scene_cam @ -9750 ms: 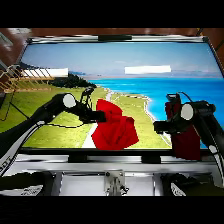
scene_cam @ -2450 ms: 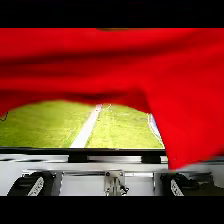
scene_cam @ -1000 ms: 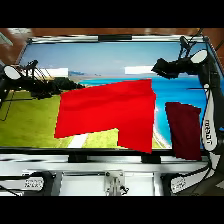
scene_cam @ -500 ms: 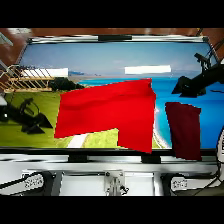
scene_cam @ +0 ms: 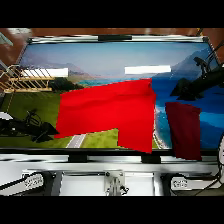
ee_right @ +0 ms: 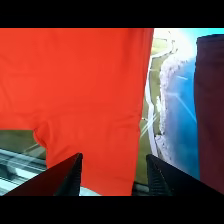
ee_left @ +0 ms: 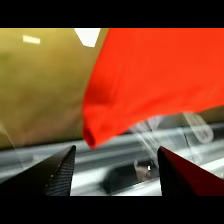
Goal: Fold the shirts.
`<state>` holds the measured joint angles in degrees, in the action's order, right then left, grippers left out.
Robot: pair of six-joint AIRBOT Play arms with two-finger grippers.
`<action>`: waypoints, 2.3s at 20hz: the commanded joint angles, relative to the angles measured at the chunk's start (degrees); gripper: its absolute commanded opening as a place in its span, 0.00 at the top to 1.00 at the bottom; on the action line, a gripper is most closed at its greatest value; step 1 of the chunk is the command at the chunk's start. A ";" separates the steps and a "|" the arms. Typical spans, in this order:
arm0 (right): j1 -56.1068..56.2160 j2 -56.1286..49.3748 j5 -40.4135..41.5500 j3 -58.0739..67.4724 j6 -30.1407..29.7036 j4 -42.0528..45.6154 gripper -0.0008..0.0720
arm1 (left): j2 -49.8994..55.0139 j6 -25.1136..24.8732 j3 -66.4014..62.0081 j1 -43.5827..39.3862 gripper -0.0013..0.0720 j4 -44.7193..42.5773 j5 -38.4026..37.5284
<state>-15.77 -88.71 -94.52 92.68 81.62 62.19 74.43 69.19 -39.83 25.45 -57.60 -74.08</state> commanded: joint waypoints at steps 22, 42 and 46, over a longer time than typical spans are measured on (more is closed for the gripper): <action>0.70 -0.55 17.81 -26.12 0.92 -2.86 0.31 | 1.31 -2.54 -3.96 -4.87 0.94 1.09 1.03; 12.37 -5.66 21.86 -23.89 -5.57 -0.61 0.91 | -2.75 -4.20 -12.22 -4.90 0.94 1.14 -0.92; 12.37 5.05 23.02 -11.37 -10.97 -0.68 0.91 | -7.23 -4.04 -26.40 -5.66 0.94 4.59 -1.29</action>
<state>-3.44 -89.69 -72.03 73.95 75.24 61.89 69.84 65.04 -57.98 20.23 -55.92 -75.22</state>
